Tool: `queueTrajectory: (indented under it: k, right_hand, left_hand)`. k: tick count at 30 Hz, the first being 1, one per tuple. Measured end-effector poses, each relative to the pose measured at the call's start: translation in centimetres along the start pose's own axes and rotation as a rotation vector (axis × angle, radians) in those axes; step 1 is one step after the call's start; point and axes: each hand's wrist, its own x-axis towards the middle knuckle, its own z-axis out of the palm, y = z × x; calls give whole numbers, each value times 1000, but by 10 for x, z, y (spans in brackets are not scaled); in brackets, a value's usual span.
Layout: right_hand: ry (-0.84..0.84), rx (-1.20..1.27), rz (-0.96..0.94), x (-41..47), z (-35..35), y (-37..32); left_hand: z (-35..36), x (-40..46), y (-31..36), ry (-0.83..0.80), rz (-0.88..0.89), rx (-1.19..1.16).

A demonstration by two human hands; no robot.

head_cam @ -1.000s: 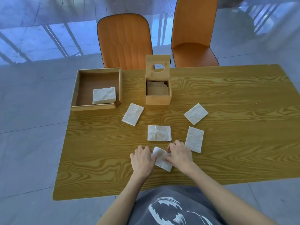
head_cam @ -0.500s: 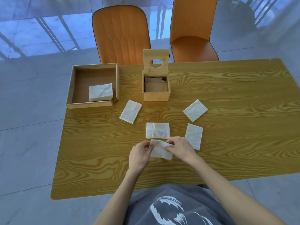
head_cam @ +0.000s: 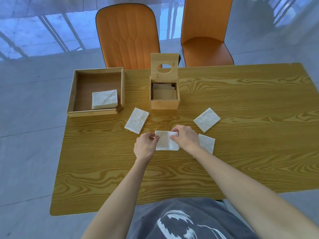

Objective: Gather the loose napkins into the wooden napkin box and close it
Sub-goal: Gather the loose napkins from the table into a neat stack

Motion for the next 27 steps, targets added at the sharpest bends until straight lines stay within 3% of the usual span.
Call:
queueTrajectory:
  k: [15,23,27]
  right_hand:
    - [-38,-198,-103,7,7,-2]
    - [-241,443,25,-16,1,26]
    - [-268,784,142,-35,2,45]
  left_hand:
    - [11,0,-6,5,-19,74]
    - [9,-8,-17,-59,8,84]
    - [7,-13,-13,-190,51,-223]
